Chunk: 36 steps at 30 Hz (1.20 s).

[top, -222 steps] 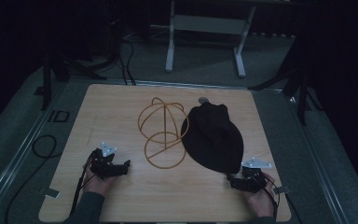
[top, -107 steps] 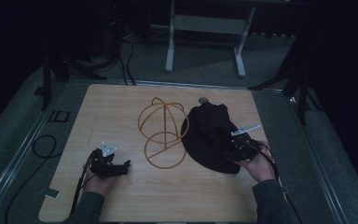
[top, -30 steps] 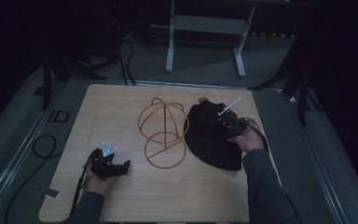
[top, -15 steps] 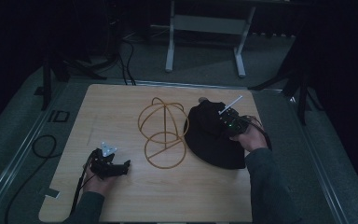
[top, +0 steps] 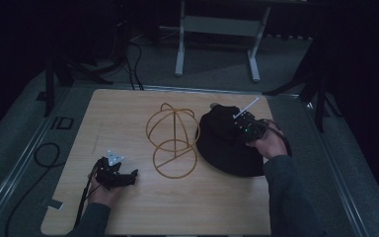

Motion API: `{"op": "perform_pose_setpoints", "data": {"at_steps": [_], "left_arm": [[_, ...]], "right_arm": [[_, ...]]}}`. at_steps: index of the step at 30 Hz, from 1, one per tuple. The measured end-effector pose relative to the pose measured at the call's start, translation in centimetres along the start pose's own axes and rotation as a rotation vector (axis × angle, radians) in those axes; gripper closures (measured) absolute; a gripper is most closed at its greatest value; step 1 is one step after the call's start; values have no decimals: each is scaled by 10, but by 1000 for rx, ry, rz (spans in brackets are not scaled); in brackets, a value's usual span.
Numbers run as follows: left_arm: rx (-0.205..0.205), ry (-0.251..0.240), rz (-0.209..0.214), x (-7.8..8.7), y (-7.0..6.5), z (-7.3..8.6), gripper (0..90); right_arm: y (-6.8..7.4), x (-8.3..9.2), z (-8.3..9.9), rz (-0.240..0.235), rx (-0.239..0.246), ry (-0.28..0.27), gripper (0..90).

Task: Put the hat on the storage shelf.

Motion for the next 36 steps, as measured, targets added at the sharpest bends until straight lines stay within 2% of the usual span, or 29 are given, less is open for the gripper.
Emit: {"op": "perform_pose_setpoints", "data": {"at_steps": [20,25,36], "left_arm": [[1,-1,0,0,0,0,94],[1,-1,0,0,0,0,94],[1,0,0,0,0,0,94]], "right_arm": [[11,28,-10,2,57,-46,873],[13,32,-12,6,62,-50,873],[11,48,-15,-7,54,-95,873]]}}
Point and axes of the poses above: each handheld gripper's, and its own axes: x roughly backward along the jaws, z roughly out of its underside, y roughly to its left, the point moved 5 cm from there along -x, roughly forward along the jaws, and after that the axes turned 13 degrees about -x, right-handed, at the moved point
